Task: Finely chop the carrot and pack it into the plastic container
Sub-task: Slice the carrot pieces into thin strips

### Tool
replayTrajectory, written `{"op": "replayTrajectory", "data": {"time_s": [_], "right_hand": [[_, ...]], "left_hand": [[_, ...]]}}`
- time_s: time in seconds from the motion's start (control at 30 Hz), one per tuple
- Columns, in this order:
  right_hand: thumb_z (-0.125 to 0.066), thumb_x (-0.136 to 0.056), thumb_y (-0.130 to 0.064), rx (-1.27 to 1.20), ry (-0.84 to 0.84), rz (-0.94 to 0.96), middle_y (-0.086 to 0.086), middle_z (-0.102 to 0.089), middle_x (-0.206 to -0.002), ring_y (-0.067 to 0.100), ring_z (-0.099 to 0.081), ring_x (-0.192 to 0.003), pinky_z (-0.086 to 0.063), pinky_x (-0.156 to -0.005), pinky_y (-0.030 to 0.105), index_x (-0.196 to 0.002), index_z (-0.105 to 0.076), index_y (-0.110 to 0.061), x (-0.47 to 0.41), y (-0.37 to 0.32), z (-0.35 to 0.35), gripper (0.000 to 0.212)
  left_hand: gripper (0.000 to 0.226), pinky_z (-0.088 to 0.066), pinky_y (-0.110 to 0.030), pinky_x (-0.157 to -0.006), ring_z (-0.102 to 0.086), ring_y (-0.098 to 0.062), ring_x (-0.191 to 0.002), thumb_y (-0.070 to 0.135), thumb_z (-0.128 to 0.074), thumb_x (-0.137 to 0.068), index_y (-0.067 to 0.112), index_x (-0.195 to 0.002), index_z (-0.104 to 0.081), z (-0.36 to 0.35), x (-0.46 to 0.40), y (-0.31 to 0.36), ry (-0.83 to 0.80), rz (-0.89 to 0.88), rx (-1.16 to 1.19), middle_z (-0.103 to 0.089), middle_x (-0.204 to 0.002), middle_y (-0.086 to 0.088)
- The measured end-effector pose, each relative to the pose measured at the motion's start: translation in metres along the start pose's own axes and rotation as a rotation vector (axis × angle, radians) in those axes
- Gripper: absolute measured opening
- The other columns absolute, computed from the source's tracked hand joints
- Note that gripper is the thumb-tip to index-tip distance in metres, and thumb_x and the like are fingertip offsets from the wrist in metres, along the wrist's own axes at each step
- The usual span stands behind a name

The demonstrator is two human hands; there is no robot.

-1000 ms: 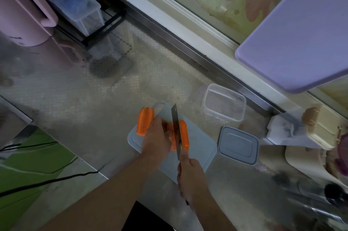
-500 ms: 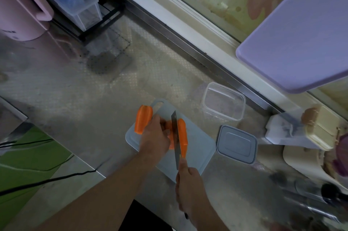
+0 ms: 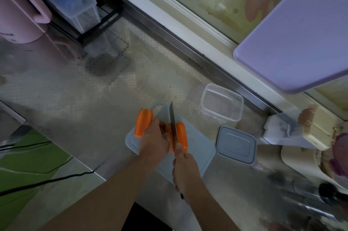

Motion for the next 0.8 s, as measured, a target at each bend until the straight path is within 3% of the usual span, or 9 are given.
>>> {"op": "replayTrajectory", "data": {"time_s": [0.17,0.37,0.63,0.73,0.8], "right_hand": [[-0.034,-0.098,-0.07,0.042,-0.001,-0.078,-0.005,-0.043,-0.059,0.008,-0.038,-0.044,-0.033,-0.048,0.023,-0.077,-0.05,-0.023,0.015,0.031,0.011,0.053],[-0.033,-0.094,-0.076,0.086,0.014,-0.08,-0.005,-0.048,-0.064,0.011,-0.043,-0.054,-0.033,-0.053,0.024,-0.077,-0.054,-0.024,0.014,0.057,0.009,0.059],[-0.038,-0.103,-0.057,-0.061,-0.038,0.047,-0.006,-0.042,-0.06,0.001,-0.038,-0.04,-0.035,-0.043,0.018,-0.081,-0.05,-0.02,-0.001,0.015,-0.007,0.044],[-0.04,-0.091,-0.069,-0.126,-0.013,0.085,-0.006,-0.038,-0.057,0.007,-0.034,-0.046,-0.032,-0.045,0.023,-0.073,-0.046,-0.021,-0.002,0.021,-0.001,0.052],[-0.038,-0.097,-0.067,-0.135,-0.022,0.089,-0.005,-0.035,-0.056,0.01,-0.03,-0.047,-0.028,-0.044,0.024,-0.069,-0.042,-0.022,0.0,0.023,0.005,0.053]], "left_hand": [[0.023,-0.046,-0.025,-0.074,-0.062,-0.015,-0.083,0.007,-0.062,-0.091,0.028,-0.093,-0.052,-0.007,0.001,-0.005,-0.017,0.023,0.01,-0.063,-0.084,0.001],[0.019,-0.037,-0.019,-0.067,-0.058,-0.009,-0.079,0.003,-0.06,-0.091,0.021,-0.092,-0.053,-0.005,0.003,-0.001,-0.011,0.01,-0.009,-0.061,-0.084,0.002],[0.019,-0.041,-0.019,-0.068,-0.058,-0.008,-0.078,0.003,-0.06,-0.091,0.02,-0.095,-0.055,-0.004,0.005,-0.001,-0.014,-0.003,-0.003,-0.061,-0.084,0.002],[0.02,-0.052,-0.03,-0.075,-0.063,-0.013,-0.077,0.008,-0.058,-0.091,0.027,-0.093,-0.052,-0.006,0.004,-0.003,-0.029,-0.01,0.014,-0.064,-0.081,0.0],[0.025,-0.055,-0.038,-0.078,-0.066,-0.017,-0.078,0.008,-0.056,-0.09,0.032,-0.091,-0.05,-0.009,0.002,-0.006,-0.037,0.002,0.014,-0.065,-0.08,-0.002]]}}
Point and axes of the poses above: each hand's wrist, its own x-axis away from the middle knuckle, its own z-axis out of the back of the hand, y = z × x, the point moved 6 cm from there along -x, towards the middle knuckle
